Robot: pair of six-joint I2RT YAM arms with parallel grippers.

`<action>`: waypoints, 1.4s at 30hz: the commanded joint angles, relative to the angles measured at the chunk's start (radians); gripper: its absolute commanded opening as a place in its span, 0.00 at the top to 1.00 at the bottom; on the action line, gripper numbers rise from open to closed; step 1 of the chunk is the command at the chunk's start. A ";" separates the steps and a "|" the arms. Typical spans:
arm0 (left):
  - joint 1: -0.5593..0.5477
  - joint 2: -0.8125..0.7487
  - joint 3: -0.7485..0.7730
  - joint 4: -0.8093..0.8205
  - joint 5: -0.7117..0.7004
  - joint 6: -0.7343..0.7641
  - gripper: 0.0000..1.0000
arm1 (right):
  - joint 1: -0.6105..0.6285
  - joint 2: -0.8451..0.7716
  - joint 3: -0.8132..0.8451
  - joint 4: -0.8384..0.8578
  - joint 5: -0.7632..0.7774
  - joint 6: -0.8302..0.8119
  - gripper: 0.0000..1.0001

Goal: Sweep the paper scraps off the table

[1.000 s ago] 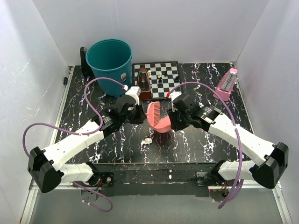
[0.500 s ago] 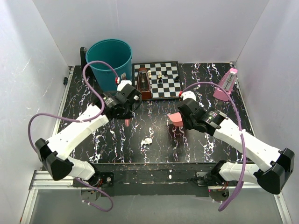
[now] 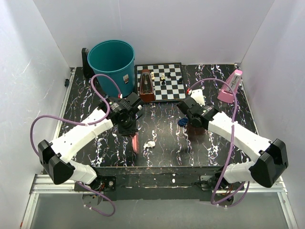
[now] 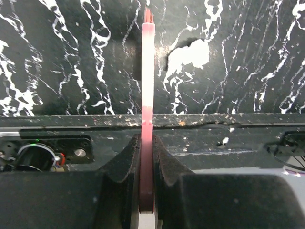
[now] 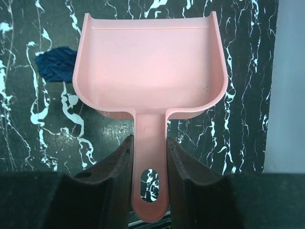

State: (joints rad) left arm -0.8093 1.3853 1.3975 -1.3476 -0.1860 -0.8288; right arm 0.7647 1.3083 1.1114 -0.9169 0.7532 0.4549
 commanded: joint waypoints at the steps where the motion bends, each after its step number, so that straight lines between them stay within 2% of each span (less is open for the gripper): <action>1: -0.010 0.009 0.020 -0.214 0.114 -0.085 1.00 | -0.004 -0.001 0.080 -0.005 0.072 0.039 0.99; 5: -0.013 0.056 -0.017 -0.081 0.228 -0.104 1.00 | -0.005 -0.017 0.068 0.016 0.071 0.038 0.99; 11: -0.014 0.119 -0.077 0.109 0.309 -0.246 1.00 | -0.004 -0.087 0.062 0.010 0.061 0.028 0.99; 15: -0.014 0.164 0.016 0.241 0.287 -0.294 1.00 | -0.005 -0.145 0.038 0.056 0.055 0.005 0.99; 19: -0.011 0.265 0.185 0.252 0.235 -0.329 1.00 | -0.007 -0.181 0.036 0.061 0.032 0.008 0.99; 24: -0.011 0.334 0.218 0.436 0.261 -0.349 1.00 | -0.010 -0.225 0.031 0.052 0.029 0.004 0.99; 29: -0.014 0.397 0.354 0.340 0.200 -0.288 1.00 | -0.018 -0.293 0.028 0.024 0.051 -0.002 0.99; 34: -0.017 0.324 0.341 0.349 0.045 -0.251 1.00 | -0.033 -0.354 0.005 0.044 0.046 -0.018 0.99; 36: -0.018 0.308 0.319 0.456 0.091 -0.164 1.00 | -0.039 -0.369 -0.005 0.055 0.037 -0.018 0.99; 42: -0.018 0.420 0.343 0.767 0.489 0.057 1.00 | -0.042 -0.388 -0.013 0.039 0.035 -0.007 0.99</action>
State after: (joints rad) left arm -0.8196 1.7706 1.7058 -0.8265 0.0551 -0.9413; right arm 0.7265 0.9398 1.1004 -0.8913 0.7712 0.4442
